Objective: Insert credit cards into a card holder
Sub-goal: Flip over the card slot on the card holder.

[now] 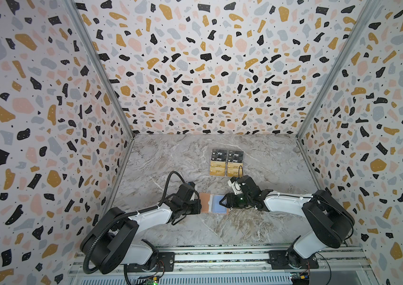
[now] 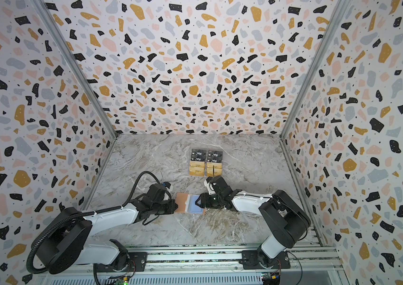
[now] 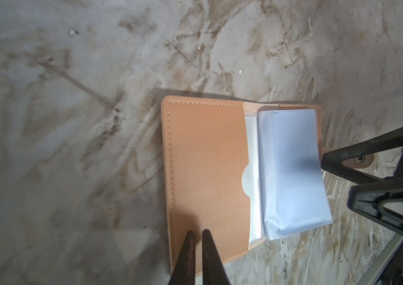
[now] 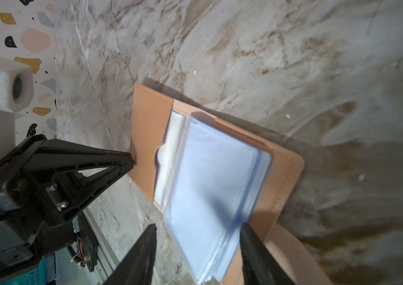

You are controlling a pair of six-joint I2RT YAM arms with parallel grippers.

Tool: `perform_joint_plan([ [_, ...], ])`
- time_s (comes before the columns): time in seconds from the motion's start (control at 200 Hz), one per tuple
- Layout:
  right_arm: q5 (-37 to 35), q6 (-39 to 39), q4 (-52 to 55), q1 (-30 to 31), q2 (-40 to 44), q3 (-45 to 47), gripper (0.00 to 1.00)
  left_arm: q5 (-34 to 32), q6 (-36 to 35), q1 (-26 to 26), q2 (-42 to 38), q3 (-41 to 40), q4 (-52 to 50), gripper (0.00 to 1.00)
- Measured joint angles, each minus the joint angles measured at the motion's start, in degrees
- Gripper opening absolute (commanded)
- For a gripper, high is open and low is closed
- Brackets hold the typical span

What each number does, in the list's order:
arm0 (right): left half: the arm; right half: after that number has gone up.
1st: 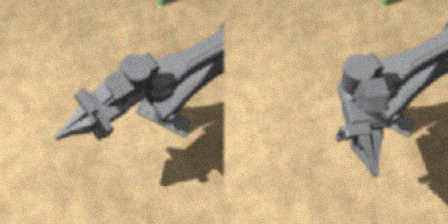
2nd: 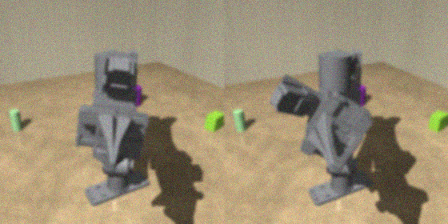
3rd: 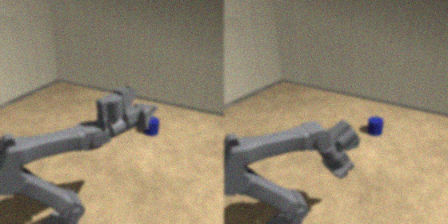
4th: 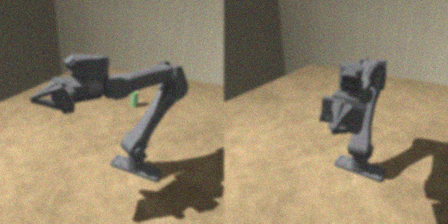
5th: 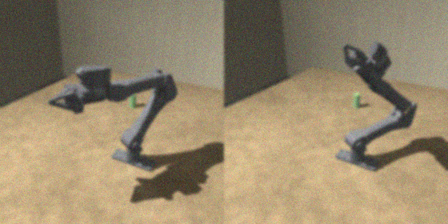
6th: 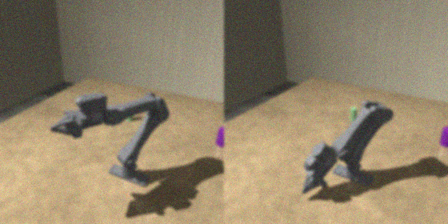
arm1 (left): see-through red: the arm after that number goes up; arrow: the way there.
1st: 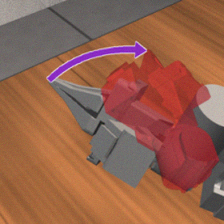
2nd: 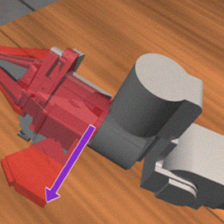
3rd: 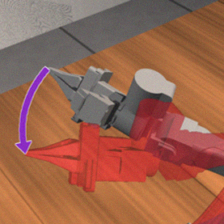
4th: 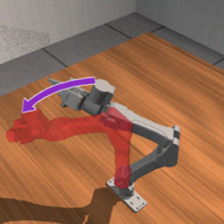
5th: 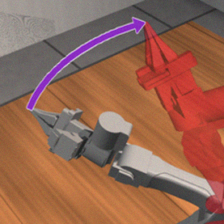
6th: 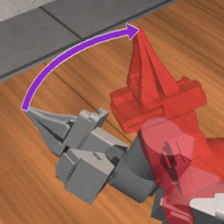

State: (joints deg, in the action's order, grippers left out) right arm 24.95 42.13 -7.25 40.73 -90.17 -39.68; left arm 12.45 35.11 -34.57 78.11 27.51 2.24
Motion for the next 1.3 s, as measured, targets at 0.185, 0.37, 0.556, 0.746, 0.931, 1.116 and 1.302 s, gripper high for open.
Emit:
perform_joint_plan([
  [0.185, 0.13, 0.07, -0.02, 0.07, 0.00, 0.00, 0.55, 0.00, 0.02, 0.00, 0.00, -0.04, -0.02, 0.09],
  [0.37, 0.46, 0.26, -0.07, 0.50, 0.00, 0.00, 0.55, -0.02, 0.02, 0.00, 0.00, -0.20, 0.00, 0.09],
  [0.556, 0.96, 0.31, -0.20, 1.09, 0.00, 0.00, 0.55, 0.00, 0.02, 0.00, 0.00, -0.70, 0.26, 0.09],
  [0.746, 1.03, 0.46, -0.42, 1.14, -0.17, 0.00, 0.55, 0.00, 0.02, 0.00, 0.00, -0.76, 0.37, 0.09],
  [0.931, 1.22, 0.48, -0.44, 1.18, -0.87, -0.02, 0.56, 0.00, 0.02, -0.02, 0.00, -0.76, 0.39, 0.09],
  [1.116, 1.18, 0.48, -0.09, 1.25, -1.05, -0.42, 0.58, 0.00, 0.02, -0.02, 0.00, -0.76, 0.37, 0.08],
  [1.302, 1.46, 0.72, -0.26, 1.36, -1.95, -0.90, 0.58, -0.11, 0.02, -0.11, -0.02, -0.76, 0.37, 0.09],
])
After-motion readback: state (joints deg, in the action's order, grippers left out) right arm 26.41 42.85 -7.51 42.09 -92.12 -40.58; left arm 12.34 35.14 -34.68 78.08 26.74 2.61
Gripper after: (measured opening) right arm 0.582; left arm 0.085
